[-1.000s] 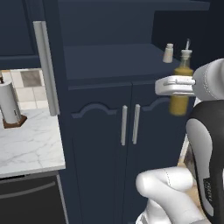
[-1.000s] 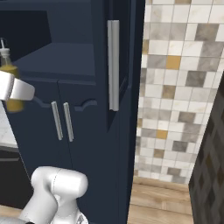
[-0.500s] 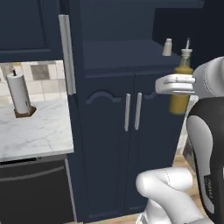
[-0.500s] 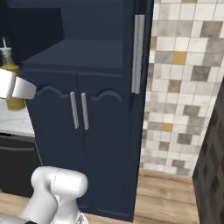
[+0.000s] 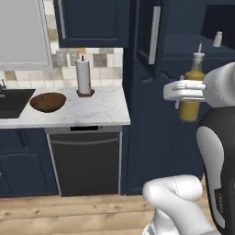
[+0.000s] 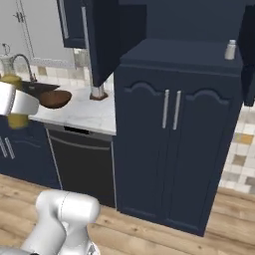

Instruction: Retrieve the bottle and the shaker from the cabinet and place them next to the mixing bowl on the counter. Then add garlic from the fridge to the mixing bowl.

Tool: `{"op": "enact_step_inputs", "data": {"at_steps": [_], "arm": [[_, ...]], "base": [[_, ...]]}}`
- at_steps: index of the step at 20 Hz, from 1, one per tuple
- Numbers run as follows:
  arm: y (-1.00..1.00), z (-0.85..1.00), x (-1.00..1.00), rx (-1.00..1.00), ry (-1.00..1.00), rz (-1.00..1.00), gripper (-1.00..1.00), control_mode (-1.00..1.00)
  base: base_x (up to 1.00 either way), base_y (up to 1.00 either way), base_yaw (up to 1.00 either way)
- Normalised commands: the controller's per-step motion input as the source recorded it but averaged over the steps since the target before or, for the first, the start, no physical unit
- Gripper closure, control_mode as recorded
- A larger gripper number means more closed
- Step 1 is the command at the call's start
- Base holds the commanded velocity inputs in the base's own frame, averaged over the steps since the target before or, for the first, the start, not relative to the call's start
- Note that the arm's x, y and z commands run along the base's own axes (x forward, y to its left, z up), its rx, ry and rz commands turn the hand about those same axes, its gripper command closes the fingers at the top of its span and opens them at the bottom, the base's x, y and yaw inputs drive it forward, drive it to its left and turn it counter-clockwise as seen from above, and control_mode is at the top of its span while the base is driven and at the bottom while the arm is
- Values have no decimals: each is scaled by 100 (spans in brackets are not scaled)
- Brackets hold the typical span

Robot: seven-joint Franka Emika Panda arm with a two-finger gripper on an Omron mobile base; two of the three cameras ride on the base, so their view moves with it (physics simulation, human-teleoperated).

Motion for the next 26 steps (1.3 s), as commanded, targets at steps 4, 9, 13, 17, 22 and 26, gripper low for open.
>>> {"op": "enact_step_inputs", "data": {"at_steps": [4,9,13,17,22,26], "arm": [[0,0,0,0,0,0,100,100],[0,0,0,0,0,0,100,100],[0,0,0,0,0,0,100,100],[0,0,0,0,0,0,100,100],[0,0,0,0,0,0,100,100],[0,0,0,0,0,0,100,100]], "base": [[70,88,2],[100,75,-33],[84,39,-45],[32,14,-26],[56,35,-21],[55,40,-21]]}}
